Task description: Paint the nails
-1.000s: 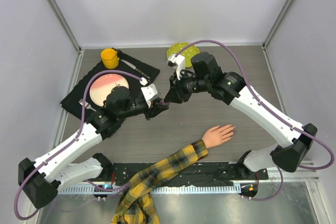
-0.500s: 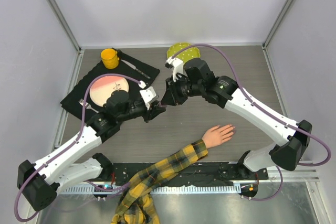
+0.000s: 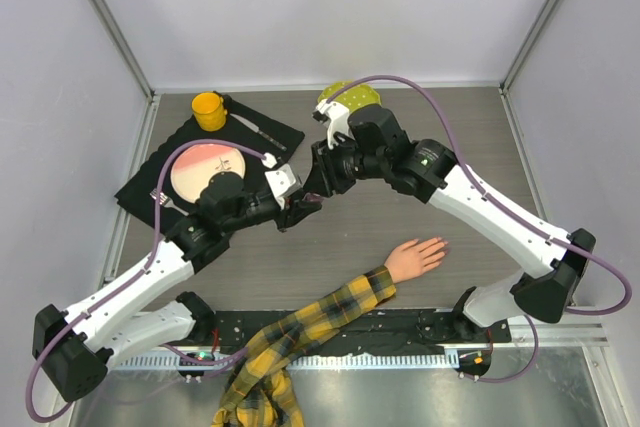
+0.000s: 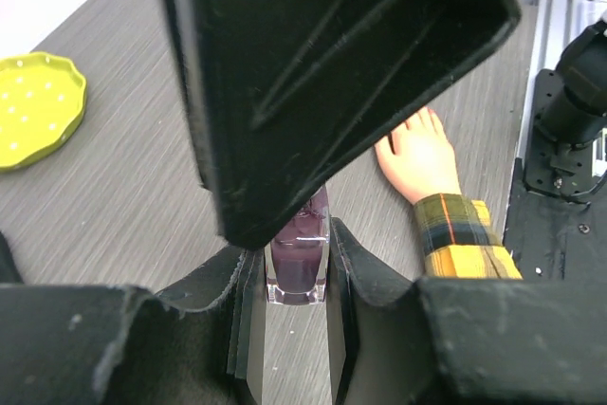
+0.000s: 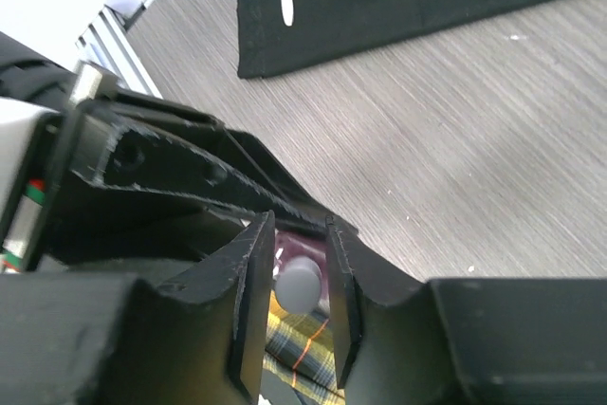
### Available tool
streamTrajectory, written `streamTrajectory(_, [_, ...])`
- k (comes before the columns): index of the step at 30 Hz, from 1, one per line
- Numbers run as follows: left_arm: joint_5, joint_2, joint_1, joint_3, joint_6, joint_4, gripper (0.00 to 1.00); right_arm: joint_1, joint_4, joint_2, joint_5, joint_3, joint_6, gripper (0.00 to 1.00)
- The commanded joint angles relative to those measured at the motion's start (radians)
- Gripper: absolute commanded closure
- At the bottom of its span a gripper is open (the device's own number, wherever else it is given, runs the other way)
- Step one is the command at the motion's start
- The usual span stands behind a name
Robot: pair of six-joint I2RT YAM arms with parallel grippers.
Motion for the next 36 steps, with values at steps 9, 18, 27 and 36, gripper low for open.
streamTrajectory(9, [0.0, -0.021, -0.003, 0.014, -0.006, 0.088, 1.0, 0.005, -0.009, -0.017, 0.067, 0.07, 0.004, 0.56])
streamTrajectory(18, [-0.017, -0.026, -0.003, 0.012, -0.013, 0.091, 1.0, 0.005, -0.008, -0.063, 0.091, 0.093, -0.004, 0.37])
streamTrajectory(27, [0.043, -0.037, -0.005, 0.006, -0.053, 0.131, 1.0, -0.016, -0.019, -0.112, -0.065, 0.087, -0.151, 0.32])
streamTrajectory(36, [0.133, -0.064, -0.003, -0.003, -0.092, 0.157, 1.0, -0.126, -0.025, -0.118, -0.366, 0.059, -0.251, 0.45])
